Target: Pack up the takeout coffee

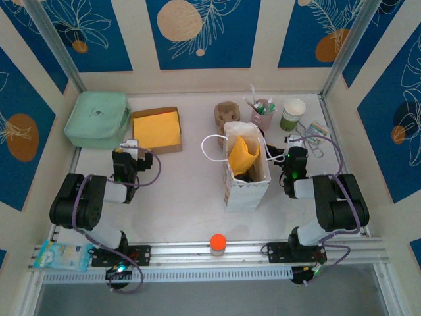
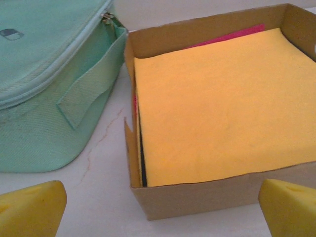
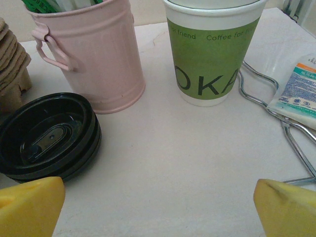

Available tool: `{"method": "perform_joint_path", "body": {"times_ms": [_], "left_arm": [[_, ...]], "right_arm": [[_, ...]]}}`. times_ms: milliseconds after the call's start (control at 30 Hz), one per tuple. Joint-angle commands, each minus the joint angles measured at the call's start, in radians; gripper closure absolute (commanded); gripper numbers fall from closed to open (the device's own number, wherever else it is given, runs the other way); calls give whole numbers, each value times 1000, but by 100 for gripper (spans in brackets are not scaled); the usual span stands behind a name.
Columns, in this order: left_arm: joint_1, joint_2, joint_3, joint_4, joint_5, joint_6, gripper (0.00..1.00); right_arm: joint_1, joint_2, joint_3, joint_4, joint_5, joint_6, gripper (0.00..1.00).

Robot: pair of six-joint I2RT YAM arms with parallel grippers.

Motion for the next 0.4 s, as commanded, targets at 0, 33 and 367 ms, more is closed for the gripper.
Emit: {"method": "perform_joint_path", "body": {"times_ms": [0,33,367], "left_arm": [[5,-15,23,-31,88,20,0],[13,-11,28,-36,104,18,0],[20,-18,16,-24,120,13,0]], "right_arm": [[2,1,13,11,-3,-9,1],[3,1,13,10,-4,-10,1],[3,1,12,11,-4,-10,1]]}}
